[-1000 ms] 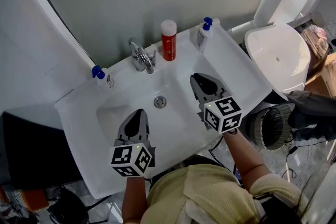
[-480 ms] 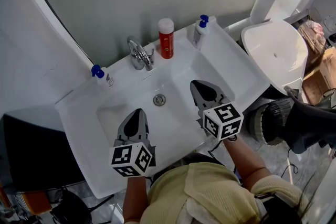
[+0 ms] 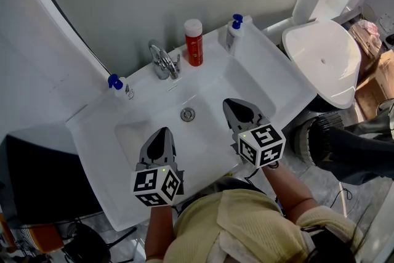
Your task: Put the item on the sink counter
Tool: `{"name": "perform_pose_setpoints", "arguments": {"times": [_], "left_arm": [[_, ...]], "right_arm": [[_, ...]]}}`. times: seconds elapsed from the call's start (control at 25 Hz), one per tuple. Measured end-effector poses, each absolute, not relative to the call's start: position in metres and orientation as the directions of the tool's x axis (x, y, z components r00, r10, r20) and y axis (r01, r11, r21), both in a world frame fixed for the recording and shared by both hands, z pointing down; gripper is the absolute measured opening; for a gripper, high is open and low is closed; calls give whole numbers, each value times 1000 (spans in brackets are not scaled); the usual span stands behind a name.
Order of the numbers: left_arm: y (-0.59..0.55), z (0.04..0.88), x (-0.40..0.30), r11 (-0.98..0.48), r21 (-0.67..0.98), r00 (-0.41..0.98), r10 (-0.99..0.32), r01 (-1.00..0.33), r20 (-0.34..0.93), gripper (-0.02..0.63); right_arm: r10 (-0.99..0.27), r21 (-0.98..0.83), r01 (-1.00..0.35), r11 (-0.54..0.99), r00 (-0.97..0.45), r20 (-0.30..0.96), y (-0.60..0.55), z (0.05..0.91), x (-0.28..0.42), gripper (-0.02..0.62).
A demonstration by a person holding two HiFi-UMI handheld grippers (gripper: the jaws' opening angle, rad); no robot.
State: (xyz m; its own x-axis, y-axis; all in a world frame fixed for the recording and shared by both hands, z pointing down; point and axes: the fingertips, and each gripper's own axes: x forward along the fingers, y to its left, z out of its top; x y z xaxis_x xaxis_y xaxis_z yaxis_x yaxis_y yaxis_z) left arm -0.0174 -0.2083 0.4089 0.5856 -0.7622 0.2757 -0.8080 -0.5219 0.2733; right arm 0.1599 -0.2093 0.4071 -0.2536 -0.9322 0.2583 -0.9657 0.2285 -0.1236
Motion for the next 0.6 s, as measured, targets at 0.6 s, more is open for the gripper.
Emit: {"name": "perform_pose_setpoints", "arguments": {"times": [0.6], "left_arm": [[-198, 424, -27, -512, 274, 578, -758, -814, 302, 43]], "right_arm": [[-915, -146, -964, 221, -257, 309, -192, 424, 148, 23]]}}
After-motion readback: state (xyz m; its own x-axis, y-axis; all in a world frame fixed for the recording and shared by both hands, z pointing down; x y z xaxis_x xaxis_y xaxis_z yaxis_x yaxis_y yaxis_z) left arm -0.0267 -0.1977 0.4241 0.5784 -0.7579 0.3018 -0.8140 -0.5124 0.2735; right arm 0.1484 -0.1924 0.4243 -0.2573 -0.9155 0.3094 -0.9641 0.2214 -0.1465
